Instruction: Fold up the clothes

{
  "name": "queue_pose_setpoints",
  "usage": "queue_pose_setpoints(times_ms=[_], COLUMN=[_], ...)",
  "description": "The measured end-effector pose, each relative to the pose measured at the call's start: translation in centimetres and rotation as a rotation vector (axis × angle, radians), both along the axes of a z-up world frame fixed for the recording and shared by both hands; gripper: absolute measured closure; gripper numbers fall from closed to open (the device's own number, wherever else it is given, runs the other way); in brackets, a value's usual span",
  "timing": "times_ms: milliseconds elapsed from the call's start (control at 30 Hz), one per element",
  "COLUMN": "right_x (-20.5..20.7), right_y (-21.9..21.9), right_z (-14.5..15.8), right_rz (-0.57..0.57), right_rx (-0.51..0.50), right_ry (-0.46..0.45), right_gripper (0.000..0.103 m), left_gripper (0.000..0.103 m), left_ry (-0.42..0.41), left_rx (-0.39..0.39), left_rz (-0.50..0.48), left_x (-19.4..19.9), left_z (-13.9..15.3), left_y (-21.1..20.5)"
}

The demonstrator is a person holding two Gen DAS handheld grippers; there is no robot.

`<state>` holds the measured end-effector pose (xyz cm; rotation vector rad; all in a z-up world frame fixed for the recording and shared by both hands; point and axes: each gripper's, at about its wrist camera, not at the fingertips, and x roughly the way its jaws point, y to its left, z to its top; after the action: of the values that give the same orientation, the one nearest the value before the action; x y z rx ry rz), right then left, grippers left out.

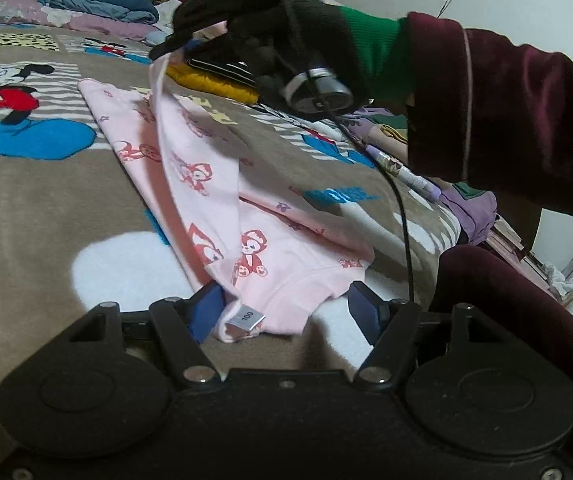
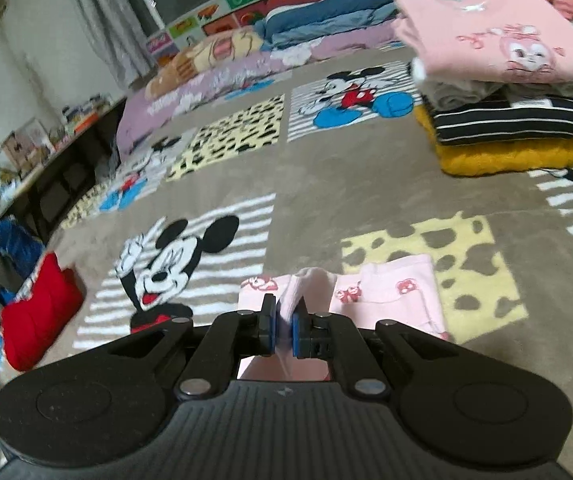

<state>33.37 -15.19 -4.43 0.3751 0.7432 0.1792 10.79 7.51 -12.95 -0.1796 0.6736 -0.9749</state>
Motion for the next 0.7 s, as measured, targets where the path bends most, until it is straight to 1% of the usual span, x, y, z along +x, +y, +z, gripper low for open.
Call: queue_pose_setpoints(times_ms=[200,233,267,333,367,400,467,533,633,700], right_x=[1.6,1.8,1.9,2.1,2.2,2.1,1.8,1.2,0.4,-0.2], right_y=[1.8,2.0,2.0,2.0,1.8,1.6,1.0,0.2,-0.5,-0.7], right_z=[-1.3,-1.5,-1.5,-1.5,-1.3,-1.0,-0.5,-0.5,-1.2,-2.2], right_rz=[0.011,0.011,0.010,0.008,0.006,0.005,0.006,0.003,0.024,0.049], right_rx=[-0.087,-0.097,-0.098,-0.087,-0.071,-0.065,-0.059,-0.058,-0.096,-0.119], right_ry=[0.041,0.038,0.030,0.008,-0.008,-0.024,-0.058,-0.064,-0.030,-0.002], right_gripper=[0.093,0.091,0.088,0.075,0.066,0.063,0.063,0.063,0.063,0.063], left_gripper=[0.033,0.033,0.033,0.033,0.033,0.032,0.032,0.032,0.032,0.032], left_ry=[-0.010,-0.011,-0.011,-0.006,-0.005,-0.003,0.001,0.007,0.010,0.009], left_rx=[0.006,0.007,0.008,0.002,0.000,-0.002,-0.006,-0.011,-0.014,-0.012], left_rz=[-0.012,-0.014,-0.016,-0.017,-0.017,-0.017,-0.016,-0.015,-0.013,-0.011], left_x=[-0.1,-0.1,-0.1,0.0,0.1,0.1,0.2,0.3,0.4,0.3], left_z=[0.0,0.0,0.1,0.0,0.0,0.0,-0.1,-0.1,0.0,0.0], left_y=[-0.1,-0.2,-0.2,-0.2,-0.1,-0.1,-0.1,0.0,0.1,0.0])
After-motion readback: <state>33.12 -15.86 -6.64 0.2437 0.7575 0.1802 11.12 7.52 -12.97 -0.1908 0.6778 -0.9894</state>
